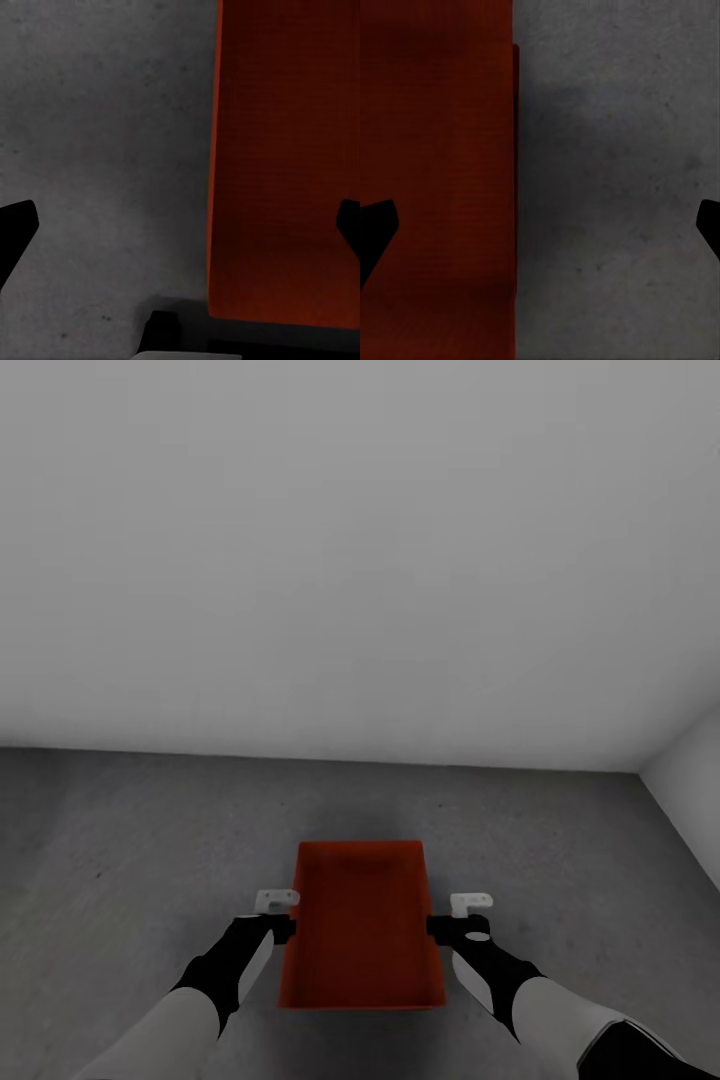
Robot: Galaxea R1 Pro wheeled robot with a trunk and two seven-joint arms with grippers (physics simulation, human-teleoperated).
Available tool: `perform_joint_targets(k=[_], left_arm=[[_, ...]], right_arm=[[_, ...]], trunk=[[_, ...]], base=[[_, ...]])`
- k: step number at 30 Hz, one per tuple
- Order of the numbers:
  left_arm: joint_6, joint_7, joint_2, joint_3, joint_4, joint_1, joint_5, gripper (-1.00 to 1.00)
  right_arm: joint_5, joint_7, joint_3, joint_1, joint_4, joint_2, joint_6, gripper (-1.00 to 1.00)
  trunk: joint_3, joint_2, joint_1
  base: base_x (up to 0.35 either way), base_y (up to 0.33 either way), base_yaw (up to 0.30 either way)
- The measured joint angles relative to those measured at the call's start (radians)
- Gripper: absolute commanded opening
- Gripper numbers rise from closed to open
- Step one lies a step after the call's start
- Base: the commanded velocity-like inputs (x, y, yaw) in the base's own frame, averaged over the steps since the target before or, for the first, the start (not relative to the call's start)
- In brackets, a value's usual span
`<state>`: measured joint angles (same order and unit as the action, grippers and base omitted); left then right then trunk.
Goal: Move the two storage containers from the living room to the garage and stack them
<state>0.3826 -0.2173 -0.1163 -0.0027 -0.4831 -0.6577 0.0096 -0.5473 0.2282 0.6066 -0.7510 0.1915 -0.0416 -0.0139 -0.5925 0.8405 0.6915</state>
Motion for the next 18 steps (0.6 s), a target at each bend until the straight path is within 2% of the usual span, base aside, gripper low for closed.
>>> perform_joint_targets(k=[3,6,18], left_arm=[[0.000,0.000,0.000,0.000,0.001,0.000,0.000,1.00],[0.003,-0.001,0.000,0.000,0.002,0.000,-0.001,1.00],[0.009,-0.002,0.000,0.000,0.002,0.000,-0.001,1.00]], right_arm=[[0.000,0.000,0.000,0.000,0.000,0.000,0.000,1.00],[0.000,0.000,0.000,0.000,0.000,0.000,0.000,1.00],[0.000,0.000,0.000,0.000,0.000,0.000,0.000,1.00]], trunk=[[0.005,0.000,0.000],[0.009,0.000,0.000],[0.016,0.000,0.001]], base=[[-0.007,0.000,0.000],[-0.179,0.000,0.000],[-0.328,0.000,0.000]])
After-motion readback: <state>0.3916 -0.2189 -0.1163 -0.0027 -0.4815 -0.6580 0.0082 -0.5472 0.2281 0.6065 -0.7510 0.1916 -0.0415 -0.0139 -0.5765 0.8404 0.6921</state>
